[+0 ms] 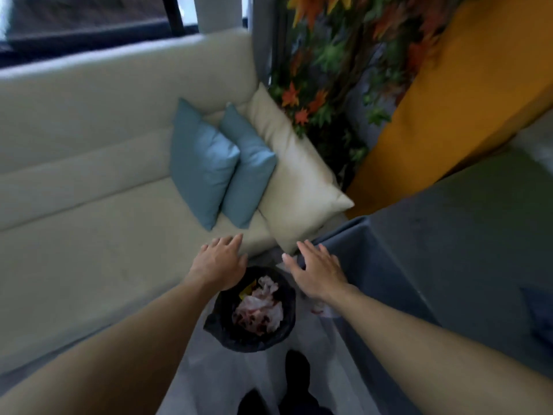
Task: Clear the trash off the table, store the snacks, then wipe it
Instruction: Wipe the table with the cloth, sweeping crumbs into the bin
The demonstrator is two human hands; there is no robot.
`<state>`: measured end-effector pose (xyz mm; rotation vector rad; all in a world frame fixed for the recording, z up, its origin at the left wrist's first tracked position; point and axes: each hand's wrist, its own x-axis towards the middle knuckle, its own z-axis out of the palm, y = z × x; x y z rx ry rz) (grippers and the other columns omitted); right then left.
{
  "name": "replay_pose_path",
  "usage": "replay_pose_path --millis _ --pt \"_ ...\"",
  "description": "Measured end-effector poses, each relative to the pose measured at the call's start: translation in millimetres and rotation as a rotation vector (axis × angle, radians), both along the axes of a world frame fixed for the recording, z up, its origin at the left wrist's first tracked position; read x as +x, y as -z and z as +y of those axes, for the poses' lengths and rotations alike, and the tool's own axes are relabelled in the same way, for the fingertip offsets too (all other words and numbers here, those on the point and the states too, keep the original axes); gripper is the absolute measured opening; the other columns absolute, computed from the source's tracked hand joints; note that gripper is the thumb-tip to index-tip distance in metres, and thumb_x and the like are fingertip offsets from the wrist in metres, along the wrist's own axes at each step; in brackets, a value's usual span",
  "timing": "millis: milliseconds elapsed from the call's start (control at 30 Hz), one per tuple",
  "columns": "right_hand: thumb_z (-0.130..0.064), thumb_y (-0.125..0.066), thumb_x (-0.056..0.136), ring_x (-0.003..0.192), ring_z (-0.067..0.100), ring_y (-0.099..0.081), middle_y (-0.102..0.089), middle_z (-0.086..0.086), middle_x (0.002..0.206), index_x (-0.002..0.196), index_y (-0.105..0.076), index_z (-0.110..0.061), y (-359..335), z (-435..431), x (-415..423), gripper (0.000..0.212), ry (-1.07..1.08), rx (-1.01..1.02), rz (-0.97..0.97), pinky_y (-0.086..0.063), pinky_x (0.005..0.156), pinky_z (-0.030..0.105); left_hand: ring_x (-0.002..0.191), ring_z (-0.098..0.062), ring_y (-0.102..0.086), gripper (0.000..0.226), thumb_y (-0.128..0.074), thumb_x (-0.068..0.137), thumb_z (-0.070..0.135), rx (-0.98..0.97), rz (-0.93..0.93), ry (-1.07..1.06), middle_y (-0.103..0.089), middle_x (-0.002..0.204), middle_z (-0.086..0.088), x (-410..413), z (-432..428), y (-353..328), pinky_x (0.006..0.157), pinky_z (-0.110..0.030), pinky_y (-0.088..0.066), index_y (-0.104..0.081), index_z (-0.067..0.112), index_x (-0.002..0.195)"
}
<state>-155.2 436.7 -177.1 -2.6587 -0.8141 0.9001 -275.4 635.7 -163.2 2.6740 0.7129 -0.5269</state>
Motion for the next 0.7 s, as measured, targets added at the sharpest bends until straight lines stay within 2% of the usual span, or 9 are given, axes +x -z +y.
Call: replay_pose_path --millis 233,433,700 --pt "-0.079 -0.015 0.089 0.152 0.021 -0.007 -0.014 -0.005 0.165 0.156 -0.023 -0.029 -106 -55 -1 0.084 0.078 0.097 -0.144 -0.01 0.121 0.05 0.142 -0.026 -0.033 0.062 -0.033 0.098 0.051 0.071 -0.255 0.104 -0.039 0.154 0.001 26 -49 -106 0.116 -0.041 -0.026 -0.028 0.025 0.154" --pt "-0.081 -0.008 0.085 0.152 0.023 -0.006 -0.014 -0.005 0.165 0.156 -0.021 -0.03 -153 -133 19 0.088 0.234 0.138 -0.246 -0.011 0.12 0.049 0.152 -0.029 -0.008 0.064 -0.024 0.1 0.053 0.026 -0.267 0.271 -0.014 0.165 -0.002 72 -113 -154 0.123 -0.045 -0.009 -0.01 0.028 0.157" --pt "-0.088 -0.001 0.081 0.152 0.024 -0.003 -0.009 -0.008 0.166 0.155 -0.02 -0.034 -172 -262 70 0.094 0.436 0.104 -0.32 -0.006 0.121 0.056 0.153 -0.026 0.001 0.064 -0.021 0.101 0.055 -0.027 -0.242 0.438 -0.006 0.166 0.001 159 -229 -175 0.123 -0.047 -0.005 -0.005 0.03 0.158"
